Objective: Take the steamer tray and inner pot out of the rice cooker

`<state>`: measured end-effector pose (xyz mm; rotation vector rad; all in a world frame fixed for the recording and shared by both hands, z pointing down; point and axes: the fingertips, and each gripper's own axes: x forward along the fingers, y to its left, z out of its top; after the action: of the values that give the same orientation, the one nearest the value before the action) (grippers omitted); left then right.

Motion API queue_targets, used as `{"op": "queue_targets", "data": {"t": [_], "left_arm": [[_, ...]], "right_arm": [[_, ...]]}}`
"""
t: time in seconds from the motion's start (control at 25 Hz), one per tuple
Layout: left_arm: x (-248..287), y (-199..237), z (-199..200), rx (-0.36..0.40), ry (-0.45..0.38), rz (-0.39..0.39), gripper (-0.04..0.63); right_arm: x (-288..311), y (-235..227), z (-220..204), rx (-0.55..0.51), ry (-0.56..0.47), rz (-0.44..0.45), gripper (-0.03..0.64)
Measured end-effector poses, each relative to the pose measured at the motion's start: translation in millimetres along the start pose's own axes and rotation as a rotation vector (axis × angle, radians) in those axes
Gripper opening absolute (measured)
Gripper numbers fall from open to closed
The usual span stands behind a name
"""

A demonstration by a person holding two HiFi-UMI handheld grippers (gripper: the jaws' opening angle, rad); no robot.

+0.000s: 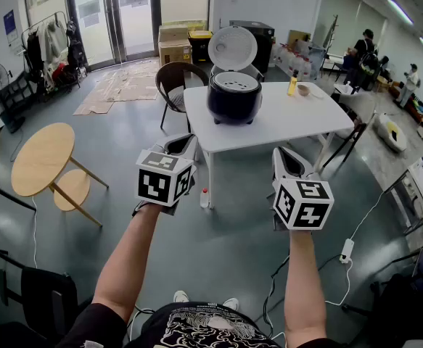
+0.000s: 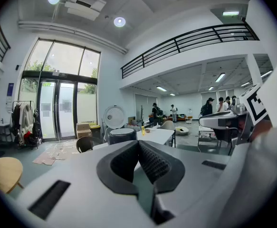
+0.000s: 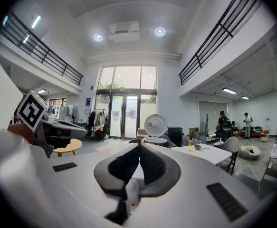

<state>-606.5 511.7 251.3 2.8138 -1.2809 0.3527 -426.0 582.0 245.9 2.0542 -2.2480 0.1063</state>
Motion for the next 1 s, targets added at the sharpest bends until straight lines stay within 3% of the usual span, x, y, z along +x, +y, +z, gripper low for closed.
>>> {"op": "queue_targets", "data": {"t": [0.52,1.0], "left_arm": [[-4,3,0,-0.003,0.000,0.013,0.015],[-8,2,3,-0.013,-0.012,0.015,0.107]], "right_arm": [[-7,-1,-5,0.009,-0.002,-0.010,0.017],[-8,2,-8,0.008,0.015,0.002,0.076]]}}
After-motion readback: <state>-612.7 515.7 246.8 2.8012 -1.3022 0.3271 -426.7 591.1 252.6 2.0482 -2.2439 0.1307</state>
